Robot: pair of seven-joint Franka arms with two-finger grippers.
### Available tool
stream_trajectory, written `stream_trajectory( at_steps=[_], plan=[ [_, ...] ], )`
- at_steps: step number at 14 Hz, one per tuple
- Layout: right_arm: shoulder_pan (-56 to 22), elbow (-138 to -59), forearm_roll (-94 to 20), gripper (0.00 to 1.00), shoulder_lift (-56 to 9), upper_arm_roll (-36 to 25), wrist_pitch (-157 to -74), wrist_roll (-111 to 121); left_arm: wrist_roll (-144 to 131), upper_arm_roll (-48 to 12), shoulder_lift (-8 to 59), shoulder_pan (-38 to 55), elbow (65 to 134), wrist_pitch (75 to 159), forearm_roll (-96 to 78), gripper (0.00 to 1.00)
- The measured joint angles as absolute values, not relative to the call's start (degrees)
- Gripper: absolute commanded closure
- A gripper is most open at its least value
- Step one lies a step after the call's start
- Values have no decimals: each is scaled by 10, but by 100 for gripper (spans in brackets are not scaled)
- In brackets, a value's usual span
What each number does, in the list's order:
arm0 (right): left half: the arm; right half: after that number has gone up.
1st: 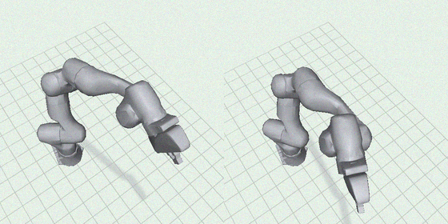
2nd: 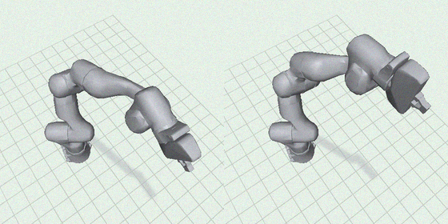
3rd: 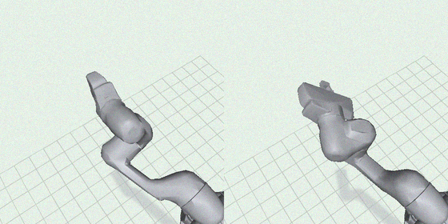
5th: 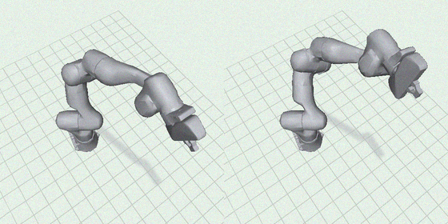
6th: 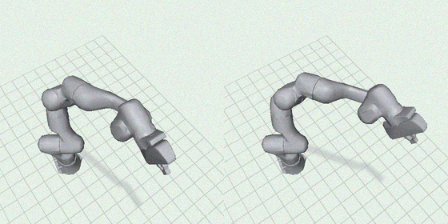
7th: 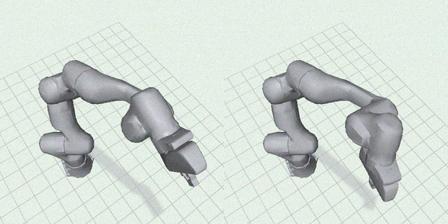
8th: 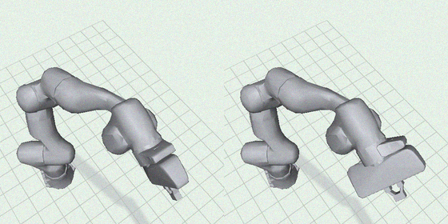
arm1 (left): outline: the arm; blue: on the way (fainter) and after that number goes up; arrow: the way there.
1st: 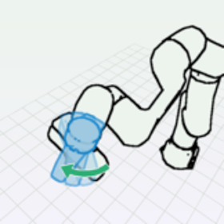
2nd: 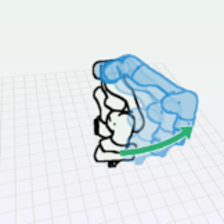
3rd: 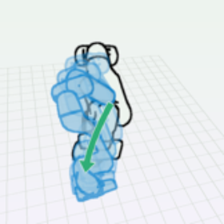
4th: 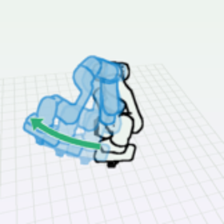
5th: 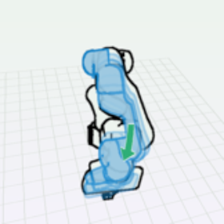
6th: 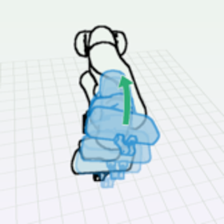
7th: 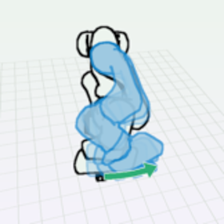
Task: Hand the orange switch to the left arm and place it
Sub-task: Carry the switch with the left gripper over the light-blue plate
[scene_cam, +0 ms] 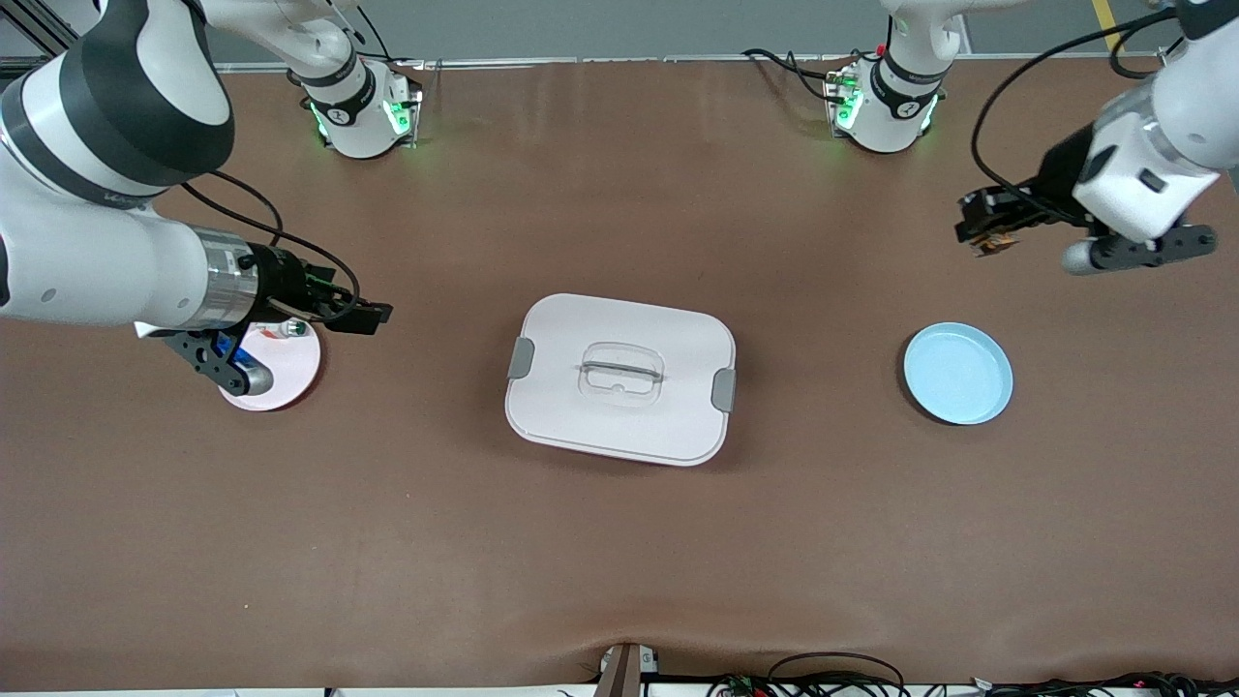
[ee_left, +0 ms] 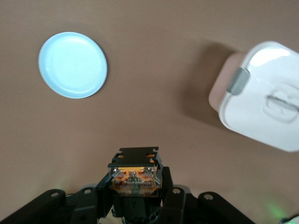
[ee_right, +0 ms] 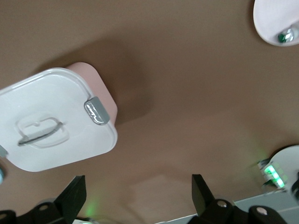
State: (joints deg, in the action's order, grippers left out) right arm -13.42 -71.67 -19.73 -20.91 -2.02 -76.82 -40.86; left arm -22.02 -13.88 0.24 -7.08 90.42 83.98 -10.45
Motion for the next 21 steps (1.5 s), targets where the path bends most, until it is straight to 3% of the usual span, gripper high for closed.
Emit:
stream_trajectory(
  at_steps=[6,10,13,16,21],
  plan=[
    [-98,-702,-148,0,-209,-21,-758,-201,-439,-139,24,-107,904,843,-23,100],
    [-93,-694,-80,0,-210,-19,-754,-97,-581,-140,60,-115,930,908,3,100],
    [-91,-686,-48,0,-210,-20,-723,-52,-672,-139,55,-133,1006,1022,3,100],
    [-65,-683,-29,0,-210,-21,-708,-6,-723,-140,37,-139,1127,1160,4,100],
    [-19,-650,20,0,-208,-21,-705,33,-731,-140,34,-166,1256,1280,4,100]
  ],
)
